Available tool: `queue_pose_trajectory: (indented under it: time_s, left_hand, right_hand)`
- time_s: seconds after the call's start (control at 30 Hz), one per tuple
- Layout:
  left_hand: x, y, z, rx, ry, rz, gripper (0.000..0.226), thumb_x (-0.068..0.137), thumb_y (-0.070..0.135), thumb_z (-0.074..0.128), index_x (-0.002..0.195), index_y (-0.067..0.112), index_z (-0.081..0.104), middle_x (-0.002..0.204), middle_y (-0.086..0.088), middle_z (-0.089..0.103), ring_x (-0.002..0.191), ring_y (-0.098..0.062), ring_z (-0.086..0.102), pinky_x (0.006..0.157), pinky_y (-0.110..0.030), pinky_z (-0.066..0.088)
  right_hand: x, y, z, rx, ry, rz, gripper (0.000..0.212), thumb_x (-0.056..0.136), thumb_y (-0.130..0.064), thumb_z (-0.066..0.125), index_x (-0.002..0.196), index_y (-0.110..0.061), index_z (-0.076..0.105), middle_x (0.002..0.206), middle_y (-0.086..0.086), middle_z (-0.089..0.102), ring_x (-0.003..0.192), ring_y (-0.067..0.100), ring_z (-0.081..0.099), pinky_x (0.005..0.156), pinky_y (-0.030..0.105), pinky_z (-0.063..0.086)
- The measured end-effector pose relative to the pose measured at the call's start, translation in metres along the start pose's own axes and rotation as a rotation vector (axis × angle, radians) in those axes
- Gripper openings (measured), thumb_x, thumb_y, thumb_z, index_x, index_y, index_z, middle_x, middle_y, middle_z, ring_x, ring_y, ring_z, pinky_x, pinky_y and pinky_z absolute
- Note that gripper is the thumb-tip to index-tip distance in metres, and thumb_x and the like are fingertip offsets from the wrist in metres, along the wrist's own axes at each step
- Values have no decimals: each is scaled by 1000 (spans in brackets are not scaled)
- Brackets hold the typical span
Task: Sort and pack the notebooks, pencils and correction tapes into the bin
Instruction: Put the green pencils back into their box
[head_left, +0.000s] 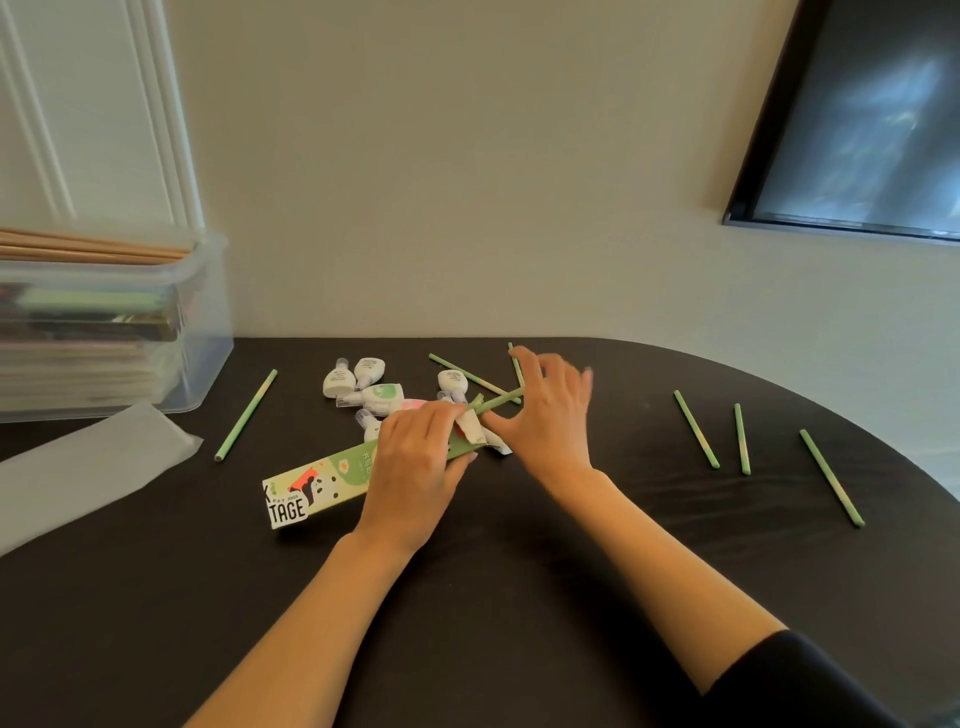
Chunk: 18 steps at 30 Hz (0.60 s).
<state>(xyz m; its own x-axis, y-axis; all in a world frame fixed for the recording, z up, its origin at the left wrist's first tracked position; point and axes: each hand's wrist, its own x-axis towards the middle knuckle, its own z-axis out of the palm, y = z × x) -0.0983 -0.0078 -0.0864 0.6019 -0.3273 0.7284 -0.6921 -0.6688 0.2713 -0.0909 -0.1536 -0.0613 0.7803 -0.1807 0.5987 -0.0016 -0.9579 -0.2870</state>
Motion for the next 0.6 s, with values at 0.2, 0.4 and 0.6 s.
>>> queue_pose_trajectory:
  time_s: [0.2,0.4,0.6]
  left_hand:
    - [1,-7,-1,34,35,-61,49,61,6,84,104,0,63,98,-15,66,91,-34,63,81,-45,48]
    - [2,-11,-4,35,-66,-14,46,63,10,83,104,3,63,99,-12,65,92,-31,62,82,-42,46]
    - [1,-11,0,40,-57,-34,48,70,14,79,112,4,59,109,-13,63,103,-30,59,89,-40,43]
  right_hand:
    - [-14,-3,4,478,-54,-28,56,79,8,55,130,-13,42,113,2,48,99,2,46,80,2,35]
    - [-15,-4,-6,801,-140,8,64,69,8,38,124,-25,30,120,-1,45,107,7,53,88,14,43]
    - [-29,-20,5,962,-253,1,75,75,16,39,123,-41,27,138,-4,36,126,9,40,85,3,40]
